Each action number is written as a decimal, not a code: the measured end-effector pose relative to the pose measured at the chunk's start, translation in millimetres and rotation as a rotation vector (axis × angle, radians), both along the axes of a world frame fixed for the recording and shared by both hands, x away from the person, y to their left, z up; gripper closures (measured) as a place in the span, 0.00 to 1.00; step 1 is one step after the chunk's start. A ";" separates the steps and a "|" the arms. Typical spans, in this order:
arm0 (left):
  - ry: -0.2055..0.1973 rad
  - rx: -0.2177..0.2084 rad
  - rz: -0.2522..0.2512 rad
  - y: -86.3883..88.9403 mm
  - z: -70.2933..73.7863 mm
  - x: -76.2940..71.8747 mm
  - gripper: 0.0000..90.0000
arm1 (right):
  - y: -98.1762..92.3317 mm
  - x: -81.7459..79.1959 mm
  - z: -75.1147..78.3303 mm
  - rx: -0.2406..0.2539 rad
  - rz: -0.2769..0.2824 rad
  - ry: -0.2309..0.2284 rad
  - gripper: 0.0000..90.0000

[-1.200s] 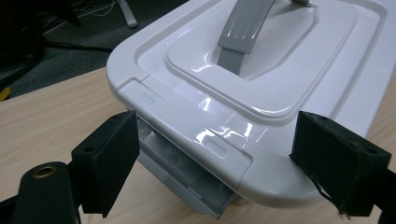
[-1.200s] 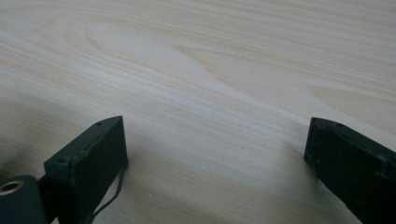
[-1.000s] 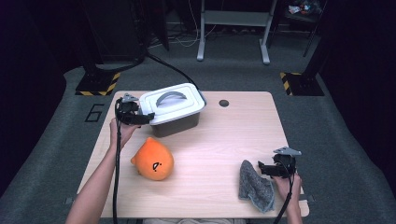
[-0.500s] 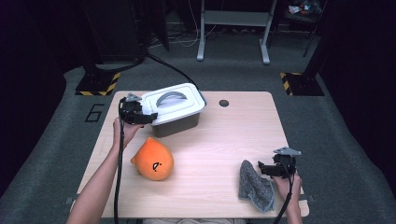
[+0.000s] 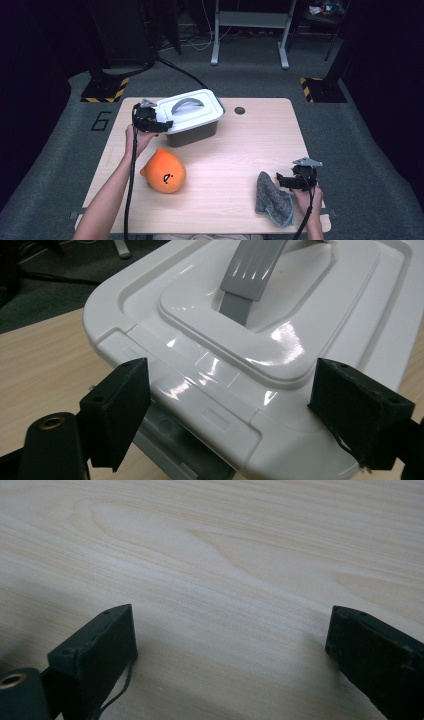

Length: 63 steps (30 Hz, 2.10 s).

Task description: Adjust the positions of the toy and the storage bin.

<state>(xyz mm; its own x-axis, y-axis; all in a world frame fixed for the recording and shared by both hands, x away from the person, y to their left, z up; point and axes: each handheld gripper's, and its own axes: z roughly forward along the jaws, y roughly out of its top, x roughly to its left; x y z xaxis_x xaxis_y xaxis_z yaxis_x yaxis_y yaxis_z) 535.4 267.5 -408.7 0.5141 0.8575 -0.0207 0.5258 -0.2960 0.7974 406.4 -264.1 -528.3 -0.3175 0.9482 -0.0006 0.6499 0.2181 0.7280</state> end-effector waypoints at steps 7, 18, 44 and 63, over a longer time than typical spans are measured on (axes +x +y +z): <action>0.016 0.009 -0.029 -10.0 2.0 -0.4 0.18 | 0.1 0.0 0.0 0.000 0.000 0.000 0.06; 0.035 -0.007 -0.063 -25.5 3.6 -1.8 0.18 | 0.2 -0.1 0.0 0.000 0.000 -0.002 0.06; -0.004 0.002 -0.118 -29.8 -0.5 8.1 0.16 | 0.2 -0.3 0.0 -0.001 0.002 -0.004 0.06; 0.029 -0.032 -0.121 -35.7 1.3 -3.4 0.17 | 0.3 -0.4 -0.1 -0.001 0.001 -0.005 0.06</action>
